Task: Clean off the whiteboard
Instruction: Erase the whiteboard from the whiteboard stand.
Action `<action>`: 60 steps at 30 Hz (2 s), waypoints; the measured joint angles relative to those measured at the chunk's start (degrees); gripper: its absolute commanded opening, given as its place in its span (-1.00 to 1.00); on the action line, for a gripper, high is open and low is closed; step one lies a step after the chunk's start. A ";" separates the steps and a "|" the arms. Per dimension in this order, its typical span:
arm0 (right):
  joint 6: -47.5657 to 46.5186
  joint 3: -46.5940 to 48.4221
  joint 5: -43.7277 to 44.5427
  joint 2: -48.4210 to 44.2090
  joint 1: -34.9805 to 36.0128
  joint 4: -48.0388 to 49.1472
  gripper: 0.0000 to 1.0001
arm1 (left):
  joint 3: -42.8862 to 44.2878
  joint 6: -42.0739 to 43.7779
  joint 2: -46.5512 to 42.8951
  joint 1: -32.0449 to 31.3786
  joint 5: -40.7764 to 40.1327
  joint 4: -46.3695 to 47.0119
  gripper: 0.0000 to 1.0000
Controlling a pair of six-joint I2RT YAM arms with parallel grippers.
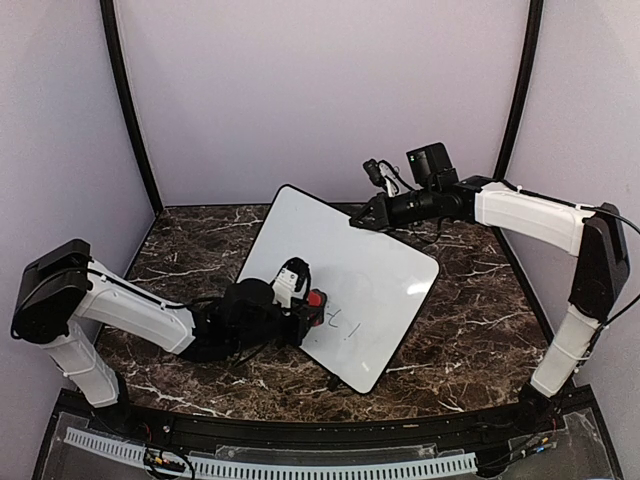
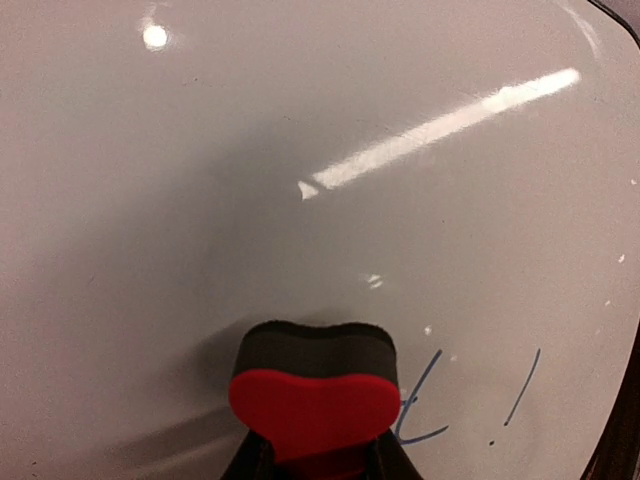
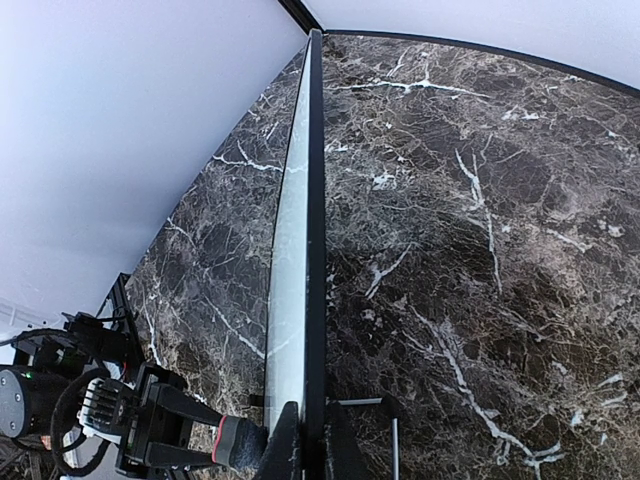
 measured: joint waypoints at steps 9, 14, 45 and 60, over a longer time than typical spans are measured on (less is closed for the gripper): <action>0.02 0.00 -0.02 0.00 0.00 0.02 -1.00 | 0.42 -1.18 -0.63 -0.17 -0.20 -3.58 -1.00; 0.00 0.00 -0.04 0.00 -0.02 0.04 -1.00 | 3.50 -0.66 -0.20 -1.05 -1.95 -8.17 -1.00; 0.26 -0.17 -0.48 0.00 -0.09 0.37 -1.00 | 1.29 2.01 -0.79 -1.99 -0.66 -5.66 -1.00; 0.68 -0.61 -0.79 -0.07 -0.17 1.07 -1.00 | 16.22 6.45 2.38 3.06 3.65 -8.09 -1.00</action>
